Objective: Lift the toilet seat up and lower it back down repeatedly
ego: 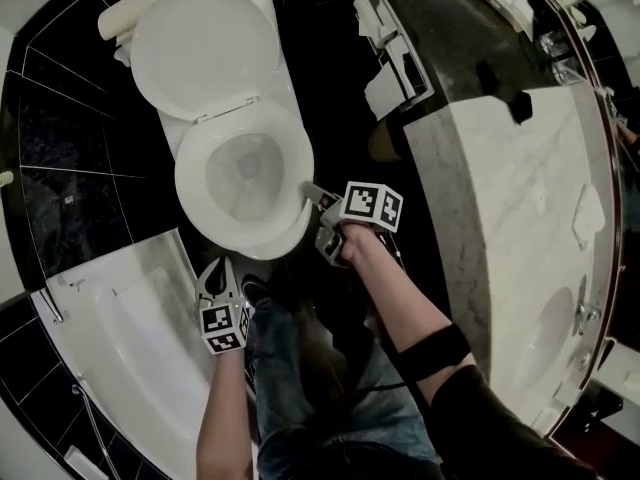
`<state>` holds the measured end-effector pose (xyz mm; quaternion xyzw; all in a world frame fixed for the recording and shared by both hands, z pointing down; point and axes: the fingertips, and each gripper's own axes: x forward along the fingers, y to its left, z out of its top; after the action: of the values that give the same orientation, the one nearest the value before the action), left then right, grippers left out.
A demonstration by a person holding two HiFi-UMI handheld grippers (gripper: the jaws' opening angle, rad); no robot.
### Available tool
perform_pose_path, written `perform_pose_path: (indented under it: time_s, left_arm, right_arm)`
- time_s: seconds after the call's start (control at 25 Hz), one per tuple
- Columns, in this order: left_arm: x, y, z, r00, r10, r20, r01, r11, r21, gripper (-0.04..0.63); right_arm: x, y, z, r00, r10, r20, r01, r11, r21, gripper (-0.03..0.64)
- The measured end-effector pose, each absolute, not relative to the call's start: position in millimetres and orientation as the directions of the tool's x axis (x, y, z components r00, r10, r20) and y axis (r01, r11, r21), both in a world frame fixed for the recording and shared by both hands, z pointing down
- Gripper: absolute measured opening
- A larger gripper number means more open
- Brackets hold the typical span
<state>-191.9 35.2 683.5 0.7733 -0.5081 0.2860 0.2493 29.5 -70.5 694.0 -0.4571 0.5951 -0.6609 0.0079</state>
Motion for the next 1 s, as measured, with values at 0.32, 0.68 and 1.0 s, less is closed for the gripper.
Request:
perform_pose_path:
  time_s: [0.32, 0.68, 1.0]
  left_arm:
    - [-165, -15, 679, 0.381, -0.635, 0.673, -0.910, -0.387, 0.150, -0.015]
    - [-161, -43, 656, 0.387, -0.656, 0.648, -0.916, -0.355, 0.188, -0.015]
    - [-162, -66, 633, 0.398, -0.658, 0.639, -0.912, -0.356, 0.201, -0.015]
  right_arm:
    - [29, -78, 684, -0.568, -0.564, 0.599, -0.532, -0.303, -0.790, 0.138]
    - [27, -98, 656, -0.571, -0.577, 0.584, -0.572, -0.231, -0.787, 0.155]
    - [41, -120, 596, -0.488, -0.630, 0.605, -0.742, -0.066, -0.667, 0.131]
